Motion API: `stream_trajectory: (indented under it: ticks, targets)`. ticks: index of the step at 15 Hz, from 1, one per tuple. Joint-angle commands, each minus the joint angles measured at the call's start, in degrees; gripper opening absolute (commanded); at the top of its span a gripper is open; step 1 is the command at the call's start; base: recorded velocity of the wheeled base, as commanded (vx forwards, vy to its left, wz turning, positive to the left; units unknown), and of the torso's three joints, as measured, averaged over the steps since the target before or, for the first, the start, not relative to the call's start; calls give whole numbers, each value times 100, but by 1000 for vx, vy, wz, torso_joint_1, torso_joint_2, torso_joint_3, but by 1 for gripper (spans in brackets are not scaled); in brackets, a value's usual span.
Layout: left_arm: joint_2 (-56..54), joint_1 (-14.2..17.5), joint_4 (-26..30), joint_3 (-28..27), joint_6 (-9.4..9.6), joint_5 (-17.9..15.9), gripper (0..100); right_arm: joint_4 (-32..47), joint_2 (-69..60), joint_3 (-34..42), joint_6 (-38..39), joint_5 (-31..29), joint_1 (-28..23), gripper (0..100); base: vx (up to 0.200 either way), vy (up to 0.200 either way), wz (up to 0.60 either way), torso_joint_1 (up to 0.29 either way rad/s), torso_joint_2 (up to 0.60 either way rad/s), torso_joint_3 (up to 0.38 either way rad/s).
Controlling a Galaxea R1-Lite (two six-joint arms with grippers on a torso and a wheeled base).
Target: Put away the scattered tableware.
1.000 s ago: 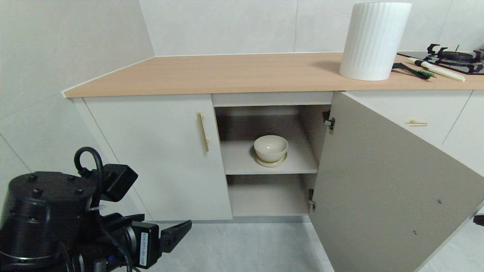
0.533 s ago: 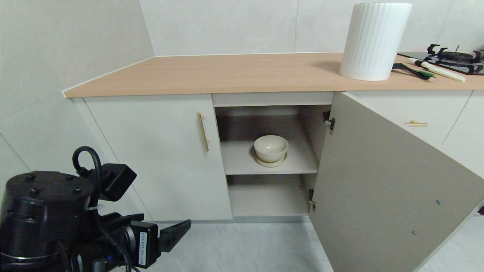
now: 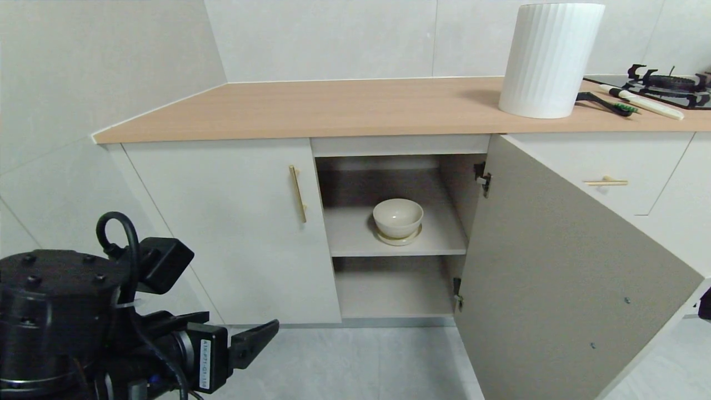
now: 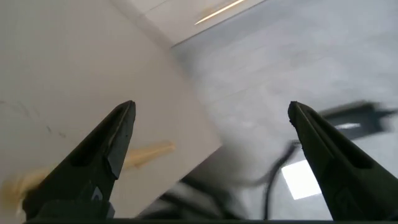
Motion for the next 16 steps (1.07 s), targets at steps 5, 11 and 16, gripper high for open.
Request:
stream_trajectory:
  ticks: [5, 11, 16]
  targets:
    - [8, 5, -34, -30, -40, 1, 100, -5, 286, -30, 17, 510, 1031, 100, 0, 0, 0, 0, 0, 0]
    - [192, 137, -948, 269, -5, -34, 100, -31, 1341, -778, 553, 510, 2464, 100, 0, 0, 0, 0, 0, 0]
    - [-10, 137, -1001, 339, 57, -26, 100, -1051, 2440, -945, 500, 528, 2886, 100, 0, 0, 0, 0, 0, 0]
